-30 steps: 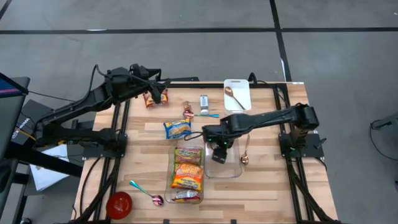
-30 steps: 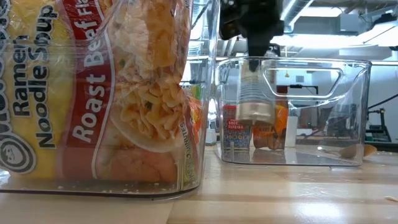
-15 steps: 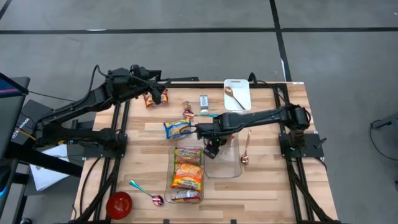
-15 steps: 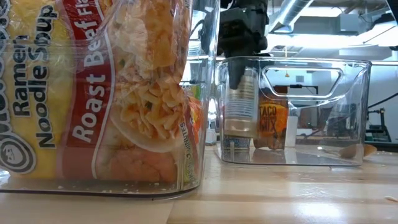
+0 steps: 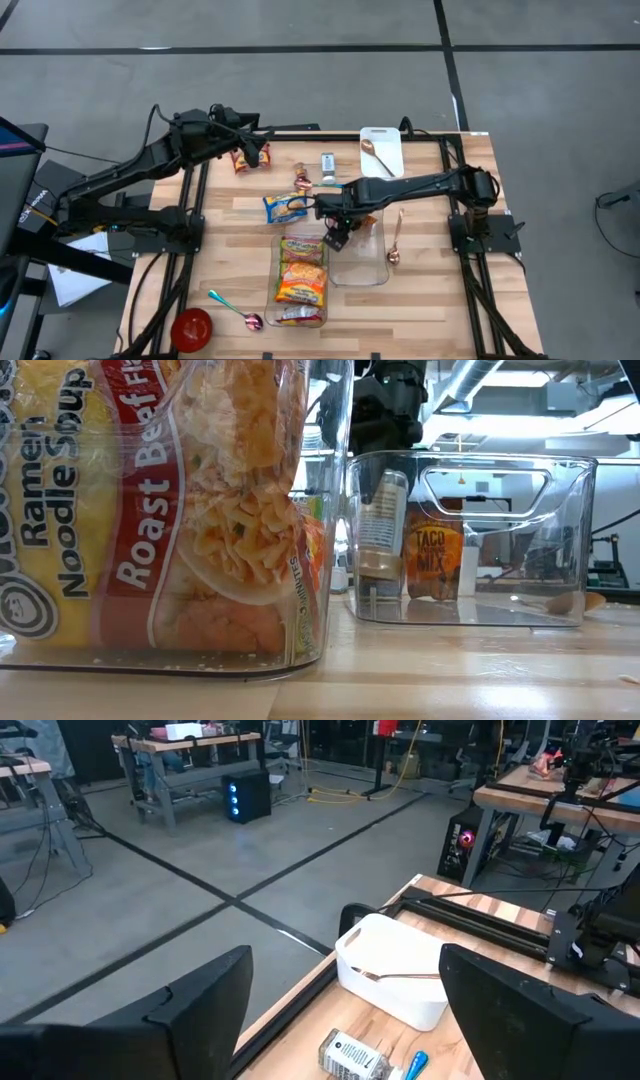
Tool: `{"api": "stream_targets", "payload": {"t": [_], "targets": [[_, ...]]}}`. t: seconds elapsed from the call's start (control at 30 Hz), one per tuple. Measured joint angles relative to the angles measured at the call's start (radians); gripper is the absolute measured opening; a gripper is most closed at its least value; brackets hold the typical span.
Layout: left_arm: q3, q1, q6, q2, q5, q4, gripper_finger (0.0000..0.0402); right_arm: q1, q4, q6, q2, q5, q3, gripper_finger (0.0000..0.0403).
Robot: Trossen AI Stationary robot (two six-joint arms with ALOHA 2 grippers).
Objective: Pick & Place Food Item
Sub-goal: Put the gold seasoning bottle into the right transparent bin, then put the gold spoon into the white bin
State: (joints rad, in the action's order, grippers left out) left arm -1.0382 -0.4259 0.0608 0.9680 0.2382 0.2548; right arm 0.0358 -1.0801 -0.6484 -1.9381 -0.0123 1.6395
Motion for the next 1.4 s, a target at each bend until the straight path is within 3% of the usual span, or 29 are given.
{"api": "stream_targets", "payload": {"t": [0.27, 0.5, 0.77, 1.1, 1.4], "targets": [[0.000, 0.000, -0.001, 0.000, 0.000, 0.000, 0.0314, 0.002, 0.001, 0.009, 0.000, -0.001, 0.000, 0.0275], [0.000, 0.000, -0.002, 0.000, 0.000, 0.000, 0.0314, 0.002, 0.010, 0.009, 0.000, 0.014, 0.000, 0.0336], [0.000, 0.000, -0.003, 0.000, -0.015, 0.006, 0.0314, 0.001, 0.032, -0.005, 0.010, 0.033, 0.000, 0.0320], [0.000, 0.000, -0.003, 0.000, -0.017, 0.015, 0.0314, -0.022, -0.026, -0.066, 0.175, 0.153, 0.035, 0.0316], [0.000, 0.000, -0.001, 0.000, -0.016, 0.026, 0.0314, -0.025, -0.302, -0.140, 0.362, 0.268, 0.000, 0.0316]]}}
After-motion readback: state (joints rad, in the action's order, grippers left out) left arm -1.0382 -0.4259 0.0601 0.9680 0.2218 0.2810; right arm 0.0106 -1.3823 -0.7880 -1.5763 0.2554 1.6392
